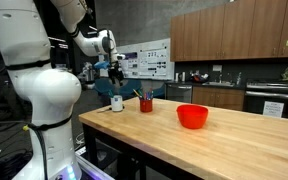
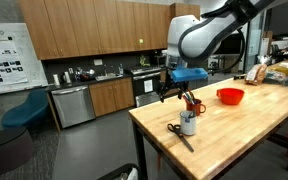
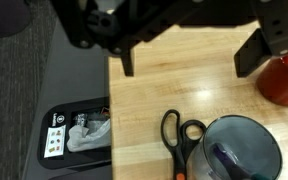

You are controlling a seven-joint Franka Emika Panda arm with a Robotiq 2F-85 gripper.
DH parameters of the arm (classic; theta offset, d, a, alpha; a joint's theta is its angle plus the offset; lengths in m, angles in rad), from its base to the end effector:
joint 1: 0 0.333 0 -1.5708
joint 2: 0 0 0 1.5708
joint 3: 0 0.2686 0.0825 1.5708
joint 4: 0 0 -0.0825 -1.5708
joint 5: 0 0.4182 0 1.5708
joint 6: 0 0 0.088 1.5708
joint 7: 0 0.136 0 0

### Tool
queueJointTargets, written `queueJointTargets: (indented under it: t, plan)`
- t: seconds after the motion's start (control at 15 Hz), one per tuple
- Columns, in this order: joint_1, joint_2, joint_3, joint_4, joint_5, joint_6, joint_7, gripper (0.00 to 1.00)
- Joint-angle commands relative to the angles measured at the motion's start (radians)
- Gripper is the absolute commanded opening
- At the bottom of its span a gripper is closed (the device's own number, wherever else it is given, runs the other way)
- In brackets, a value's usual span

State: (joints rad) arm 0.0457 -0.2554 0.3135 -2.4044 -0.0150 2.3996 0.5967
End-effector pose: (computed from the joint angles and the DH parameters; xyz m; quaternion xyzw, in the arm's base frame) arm 0.4945 0.1803 0.3381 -0.9855 0.1128 -0.1259 0.0146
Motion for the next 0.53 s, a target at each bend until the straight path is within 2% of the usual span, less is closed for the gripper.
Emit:
queueJointTargets:
  t: [0.0,0.47]
  plan:
    - [0.021,-0.049,-0.026,-0.026,-0.003,-0.043,0.018,1.00]
    - [0.057,-0.166,-0.048,-0.083,0.069,-0.167,-0.008,1.00]
